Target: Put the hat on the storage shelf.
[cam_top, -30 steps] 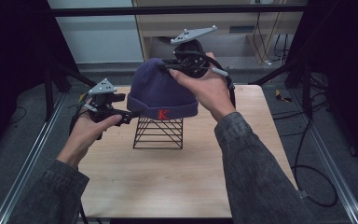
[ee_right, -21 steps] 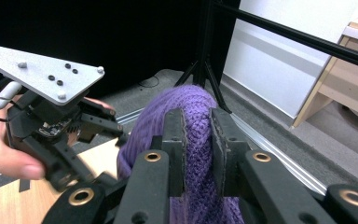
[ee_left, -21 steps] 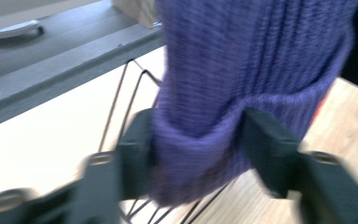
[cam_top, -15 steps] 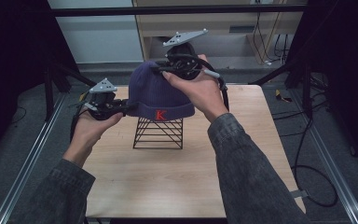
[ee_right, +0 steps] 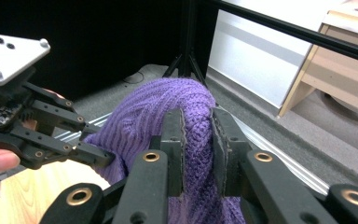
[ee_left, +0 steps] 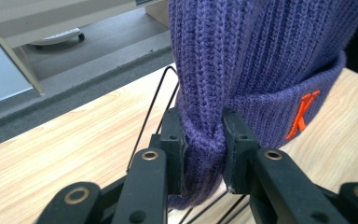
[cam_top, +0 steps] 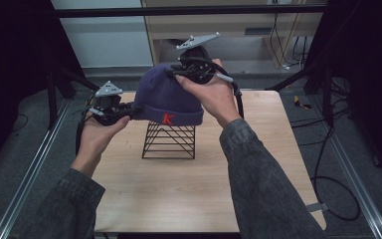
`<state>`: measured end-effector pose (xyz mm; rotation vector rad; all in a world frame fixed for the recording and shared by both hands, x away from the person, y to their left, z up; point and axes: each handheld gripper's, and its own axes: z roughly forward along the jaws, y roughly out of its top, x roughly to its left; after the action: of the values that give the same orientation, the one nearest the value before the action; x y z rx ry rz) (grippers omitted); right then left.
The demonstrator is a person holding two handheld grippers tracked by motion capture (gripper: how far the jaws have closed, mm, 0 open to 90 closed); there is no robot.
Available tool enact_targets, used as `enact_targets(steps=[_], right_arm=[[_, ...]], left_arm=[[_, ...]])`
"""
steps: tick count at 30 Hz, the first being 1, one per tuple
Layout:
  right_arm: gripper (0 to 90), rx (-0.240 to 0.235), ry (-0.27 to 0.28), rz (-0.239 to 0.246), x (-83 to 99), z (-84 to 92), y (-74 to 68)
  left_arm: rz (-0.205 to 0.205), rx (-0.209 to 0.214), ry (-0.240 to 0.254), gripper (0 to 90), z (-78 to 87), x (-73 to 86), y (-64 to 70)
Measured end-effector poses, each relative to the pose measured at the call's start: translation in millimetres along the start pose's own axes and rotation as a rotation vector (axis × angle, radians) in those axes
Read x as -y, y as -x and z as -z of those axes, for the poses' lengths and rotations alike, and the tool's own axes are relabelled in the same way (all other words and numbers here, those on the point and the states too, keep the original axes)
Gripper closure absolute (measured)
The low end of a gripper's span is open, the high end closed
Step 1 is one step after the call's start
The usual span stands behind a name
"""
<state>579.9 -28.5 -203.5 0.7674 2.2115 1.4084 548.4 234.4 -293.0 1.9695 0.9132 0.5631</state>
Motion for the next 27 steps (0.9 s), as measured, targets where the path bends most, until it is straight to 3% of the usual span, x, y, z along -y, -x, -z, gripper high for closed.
enact_targets(steps=[7,27], right_arm=[[76.2,0.008,-0.020,-0.015,7.9,-9.1,6.5],[75.2,-0.018,-0.094,-0.004,26.5,-26.2,-2.5]], left_arm=[[-0.019,-0.031,-0.018,72.6,-7.5,2.5,-1.7],[0.019,-0.017,-0.058,72.5,-17.9,32.0,-9.0]])
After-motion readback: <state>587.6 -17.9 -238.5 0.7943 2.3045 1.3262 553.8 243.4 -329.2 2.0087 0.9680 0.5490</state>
